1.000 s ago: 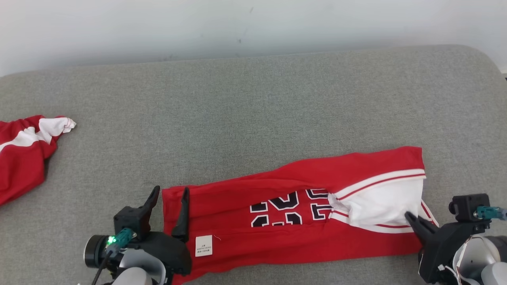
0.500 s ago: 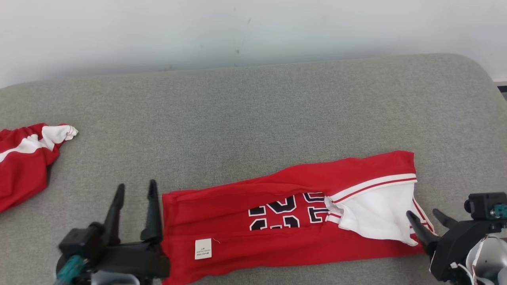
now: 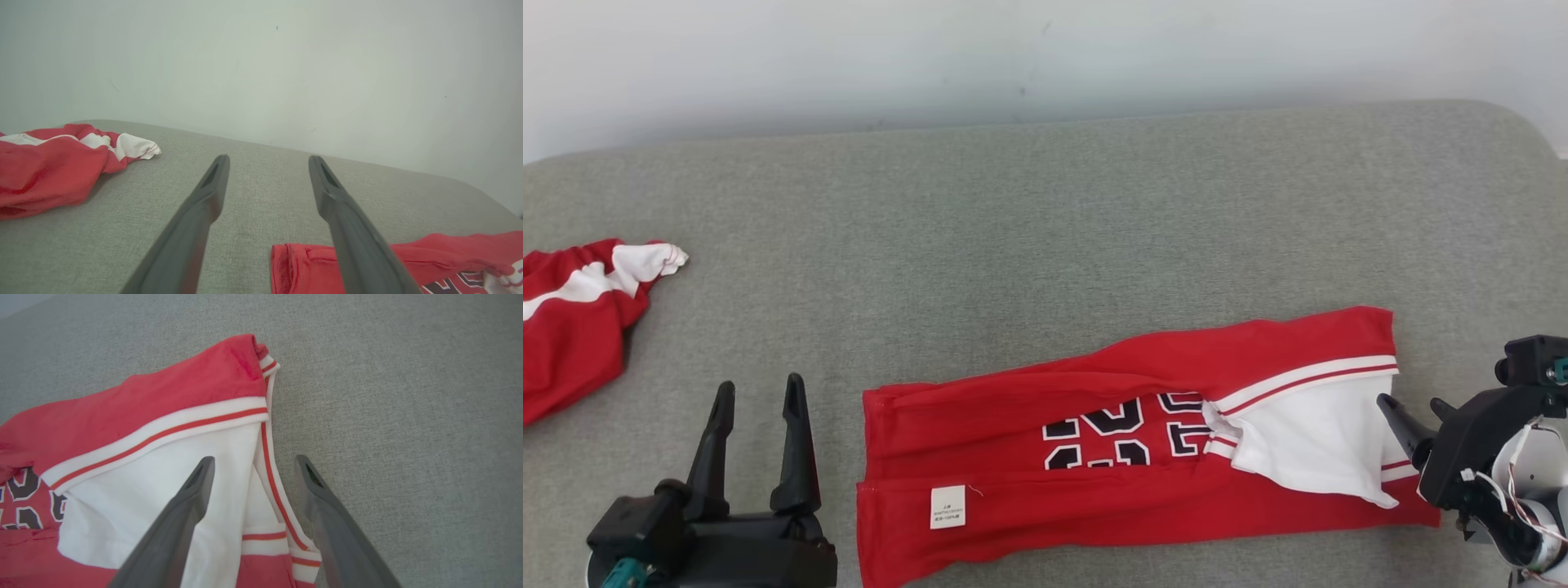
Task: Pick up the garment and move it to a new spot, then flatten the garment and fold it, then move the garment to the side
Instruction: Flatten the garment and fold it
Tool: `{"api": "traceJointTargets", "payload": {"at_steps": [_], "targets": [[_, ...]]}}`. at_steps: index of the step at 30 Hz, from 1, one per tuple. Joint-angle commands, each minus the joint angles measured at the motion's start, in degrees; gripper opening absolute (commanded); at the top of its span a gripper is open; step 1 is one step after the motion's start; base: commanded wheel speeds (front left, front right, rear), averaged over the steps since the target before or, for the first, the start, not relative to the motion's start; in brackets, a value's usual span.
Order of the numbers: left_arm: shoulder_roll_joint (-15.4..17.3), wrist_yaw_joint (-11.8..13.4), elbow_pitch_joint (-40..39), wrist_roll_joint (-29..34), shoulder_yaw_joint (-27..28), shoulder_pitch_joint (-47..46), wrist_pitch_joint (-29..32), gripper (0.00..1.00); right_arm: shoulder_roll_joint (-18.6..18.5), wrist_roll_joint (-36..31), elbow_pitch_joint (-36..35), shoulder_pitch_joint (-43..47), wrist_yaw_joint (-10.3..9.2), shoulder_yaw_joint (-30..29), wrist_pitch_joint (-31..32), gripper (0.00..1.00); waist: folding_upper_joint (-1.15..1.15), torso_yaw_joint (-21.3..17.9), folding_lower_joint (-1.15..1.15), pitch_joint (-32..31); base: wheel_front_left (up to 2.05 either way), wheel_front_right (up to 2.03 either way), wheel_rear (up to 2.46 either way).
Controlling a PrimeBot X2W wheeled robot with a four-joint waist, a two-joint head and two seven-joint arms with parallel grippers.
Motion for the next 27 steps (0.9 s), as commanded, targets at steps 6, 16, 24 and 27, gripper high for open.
{"api": "traceJointTargets", "payload": {"at_steps": [6,16,24,27], "targets": [[-0.05,0.7,-0.28,-0.66,0.14,1.65,-0.03,1.0,1.31,-2.54,7.75,-4.07,-0.15,-0.96,0.33,1.0,0.0,2.02,0.0,1.07,0.0,0.0,0.0],[-0.07,0.54,-0.32,-0.57,-0.28,2.3,-0.03,1.0,3.19,-3.57,15.8,-6.62,-0.14,-1.01,0.15,1.0,0.0,3.76,0.0,1.67,0.0,0.0,0.0],[-0.08,1.0,1.42,-1.01,0.4,4.28,-0.03,1.0,2.38,-7.36,20.08,-7.6,-0.16,-1.14,-4.88,0.0,0.0,2.9,0.0,-1.45,0.0,0.0,0.0],[-0.07,1.35,2.16,-0.99,0.82,5.5,-0.03,1.0,2.14,-9.34,21.47,-8.63,-0.16,-2.07,-6.83,0.0,0.0,1.93,0.0,-3.32,0.0,0.0,0.0]]}}
